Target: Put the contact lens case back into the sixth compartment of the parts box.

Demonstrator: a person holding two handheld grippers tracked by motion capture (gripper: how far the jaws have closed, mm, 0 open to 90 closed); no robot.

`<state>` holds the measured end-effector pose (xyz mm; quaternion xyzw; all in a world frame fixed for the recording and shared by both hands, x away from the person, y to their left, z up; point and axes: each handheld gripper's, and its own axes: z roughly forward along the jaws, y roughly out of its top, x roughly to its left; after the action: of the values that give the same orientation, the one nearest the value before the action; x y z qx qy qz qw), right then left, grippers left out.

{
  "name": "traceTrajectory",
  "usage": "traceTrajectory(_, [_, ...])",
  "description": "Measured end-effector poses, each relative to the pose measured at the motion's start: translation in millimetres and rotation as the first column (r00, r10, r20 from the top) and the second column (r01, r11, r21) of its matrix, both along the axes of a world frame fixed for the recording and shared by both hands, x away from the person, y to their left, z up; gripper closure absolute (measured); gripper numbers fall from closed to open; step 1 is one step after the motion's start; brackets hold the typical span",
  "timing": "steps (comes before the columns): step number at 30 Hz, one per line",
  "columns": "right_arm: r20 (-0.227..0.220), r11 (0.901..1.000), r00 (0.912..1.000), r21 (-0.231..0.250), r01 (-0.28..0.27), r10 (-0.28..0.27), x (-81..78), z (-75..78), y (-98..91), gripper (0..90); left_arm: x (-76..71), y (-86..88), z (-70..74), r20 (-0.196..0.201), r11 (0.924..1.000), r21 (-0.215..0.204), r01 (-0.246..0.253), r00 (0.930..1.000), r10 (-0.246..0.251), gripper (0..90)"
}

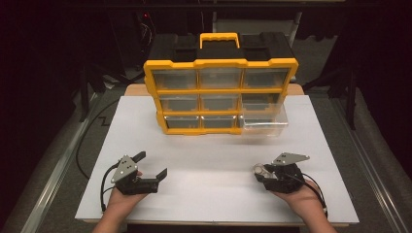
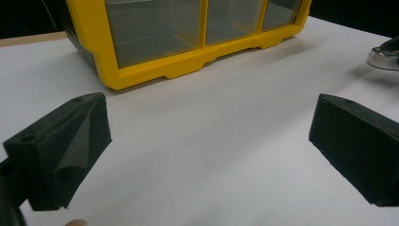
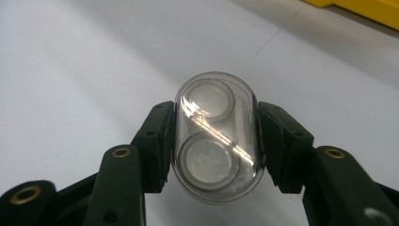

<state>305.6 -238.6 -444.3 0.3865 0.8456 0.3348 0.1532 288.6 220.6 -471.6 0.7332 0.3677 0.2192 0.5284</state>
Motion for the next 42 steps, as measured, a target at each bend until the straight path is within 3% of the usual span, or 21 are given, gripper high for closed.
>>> traceTrajectory(4, [-0.022, 0.9999, 0.9997, -0.013, -0.008, 0.007, 2.5, 4.4, 0.3, 50.0, 0.8, 0.7, 0.1, -0.001, 1.0000, -0.003, -0.004, 1.0000, 0.004, 0.7])
traceTrajectory(8, [-0.029, 0.9978, 0.9991, -0.059, -0.032, 0.030, 3.0, 7.8, 2.8, 50.1, 0.5, 0.0, 0.2, 0.002, 1.0000, -0.007, -0.003, 1.0000, 0.003, 0.7])
traceTrajectory(26, [-0.108, 0.9856, 0.9897, -0.130, -0.108, 0.095, 9.7, 15.3, 3.0, 50.1, 0.7, -0.9, 0.3, -0.004, 0.9999, -0.013, 0.006, 1.0000, -0.006, 0.7])
traceTrajectory(42, [-0.188, 0.9670, 0.9711, -0.179, -0.181, 0.147, 16.1, 18.3, 6.7, 50.0, -0.6, -0.8, 0.5, 0.005, 0.9998, -0.013, 0.015, 0.9999, -0.015, 0.7])
